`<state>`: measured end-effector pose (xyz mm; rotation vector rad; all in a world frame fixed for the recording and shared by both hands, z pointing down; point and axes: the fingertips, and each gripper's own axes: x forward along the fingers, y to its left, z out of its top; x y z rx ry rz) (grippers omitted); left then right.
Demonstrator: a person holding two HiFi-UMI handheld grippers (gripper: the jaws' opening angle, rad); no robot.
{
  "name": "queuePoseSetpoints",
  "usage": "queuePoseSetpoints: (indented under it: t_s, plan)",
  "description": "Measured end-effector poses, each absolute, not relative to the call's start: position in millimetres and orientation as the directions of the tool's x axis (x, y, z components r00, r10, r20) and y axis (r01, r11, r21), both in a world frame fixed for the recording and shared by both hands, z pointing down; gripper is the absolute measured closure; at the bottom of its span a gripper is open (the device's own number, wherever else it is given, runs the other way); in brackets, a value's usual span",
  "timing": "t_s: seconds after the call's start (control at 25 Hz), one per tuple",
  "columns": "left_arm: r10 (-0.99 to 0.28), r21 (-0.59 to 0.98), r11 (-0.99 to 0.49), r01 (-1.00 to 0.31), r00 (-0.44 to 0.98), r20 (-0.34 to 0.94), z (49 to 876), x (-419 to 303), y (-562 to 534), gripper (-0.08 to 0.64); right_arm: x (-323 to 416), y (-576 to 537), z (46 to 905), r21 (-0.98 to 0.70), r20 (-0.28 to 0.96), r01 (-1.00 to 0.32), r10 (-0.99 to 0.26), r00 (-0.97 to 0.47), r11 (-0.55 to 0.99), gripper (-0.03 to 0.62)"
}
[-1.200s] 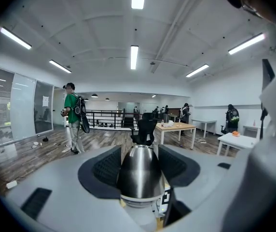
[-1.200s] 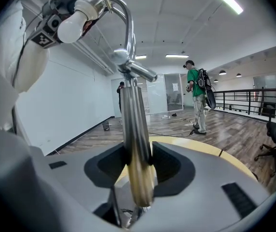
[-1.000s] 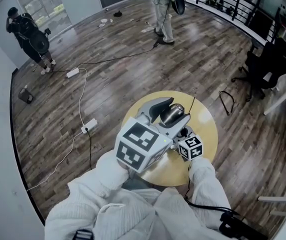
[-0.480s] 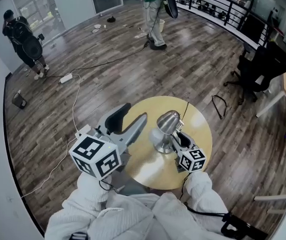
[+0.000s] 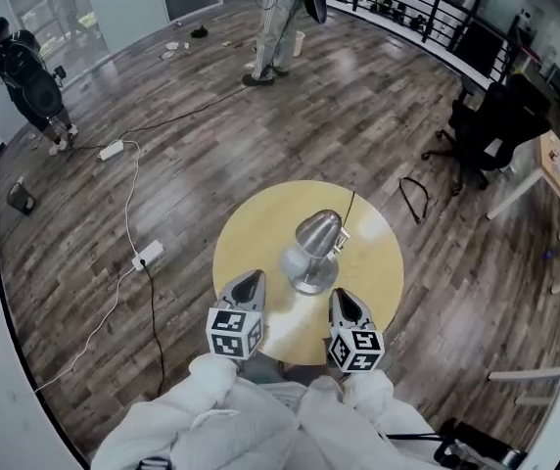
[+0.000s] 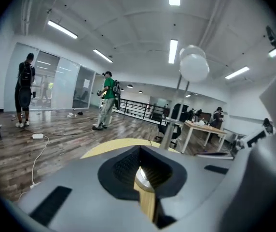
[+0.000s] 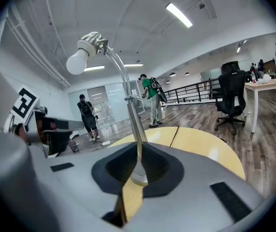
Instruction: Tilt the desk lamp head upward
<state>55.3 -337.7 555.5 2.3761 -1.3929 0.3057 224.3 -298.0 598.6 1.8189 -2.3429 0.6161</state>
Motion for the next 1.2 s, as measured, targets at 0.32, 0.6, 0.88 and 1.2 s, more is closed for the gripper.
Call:
queuePoseSetpoints:
  t_s: [0.32, 0.6, 0.88, 1.2]
  plan:
    - [-0.696, 0.195, -0.545, -0.816, 0.569, 0.437, 599.8, 118.3, -316.3, 0.558, 199.9, -294.3, 598.8, -0.237, 0.342, -0.943, -0.889, -0.305, 0.233, 0.578]
    - [-0.703, 0.238, -0.554, -0.798, 0.602, 0.38, 572.6, 109.9, -311.5, 0.558, 206.2, -281.6, 592.3, -0.252, 0.339, -0.952, -0.905, -0.257, 0.176, 0.578]
    - [-0.667, 0.198, -0.626, -0.754, 0.65, 0.364, 566.4, 76.7, -272.2, 0.56, 179.6, -225.4, 588.0, -0.236, 0.339, -0.969, -0.929, -0.149, 0.069, 0.578]
    - [-0.62, 0.214, -0.655, -0.724, 0.678, 0.394, 573.9, 16.2, -197.6, 0.56, 138.2, -143.2, 584.2, -0.243, 0.332, -0.968, -0.943, -0.028, -0.057, 0.578]
